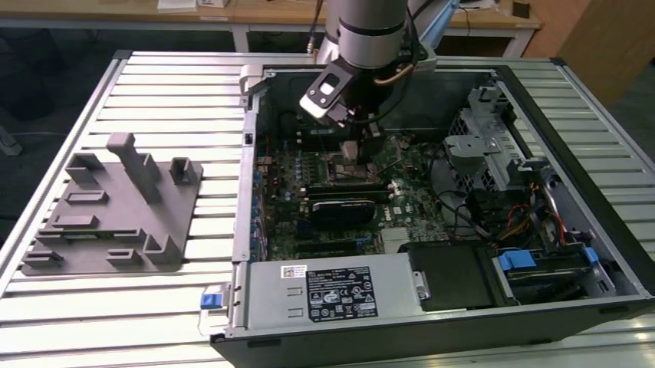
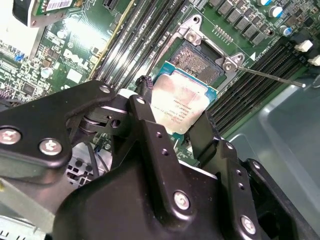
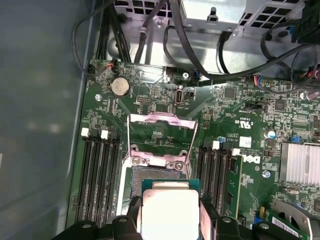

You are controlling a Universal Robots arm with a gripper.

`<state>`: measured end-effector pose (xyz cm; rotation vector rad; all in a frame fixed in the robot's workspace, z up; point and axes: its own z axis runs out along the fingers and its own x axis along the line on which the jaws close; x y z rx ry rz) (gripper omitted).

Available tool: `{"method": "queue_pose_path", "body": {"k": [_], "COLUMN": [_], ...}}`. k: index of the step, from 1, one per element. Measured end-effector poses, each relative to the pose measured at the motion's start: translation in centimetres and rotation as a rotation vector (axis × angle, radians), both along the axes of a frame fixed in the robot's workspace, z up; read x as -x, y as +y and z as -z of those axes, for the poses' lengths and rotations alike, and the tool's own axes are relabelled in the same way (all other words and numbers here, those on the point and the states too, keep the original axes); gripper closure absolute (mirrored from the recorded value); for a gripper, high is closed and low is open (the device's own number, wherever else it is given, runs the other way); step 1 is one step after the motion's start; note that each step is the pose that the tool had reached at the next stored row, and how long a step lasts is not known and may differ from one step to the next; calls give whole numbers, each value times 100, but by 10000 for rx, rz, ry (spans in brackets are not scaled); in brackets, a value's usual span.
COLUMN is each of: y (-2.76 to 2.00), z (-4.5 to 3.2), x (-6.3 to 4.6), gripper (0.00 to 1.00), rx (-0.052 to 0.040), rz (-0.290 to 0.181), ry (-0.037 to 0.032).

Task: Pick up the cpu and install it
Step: 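Place the cpu into insertion slot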

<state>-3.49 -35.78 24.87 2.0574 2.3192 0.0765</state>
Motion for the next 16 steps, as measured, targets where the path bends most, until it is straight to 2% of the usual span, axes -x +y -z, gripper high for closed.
{"method": "queue_pose_path", "body": {"k": [6,16], "y": [9,23], "z": [48,108], "x": [17,18], "gripper": [46,46], "rx": [130,153], "rz": [34,482], "ry": [1,4]}}
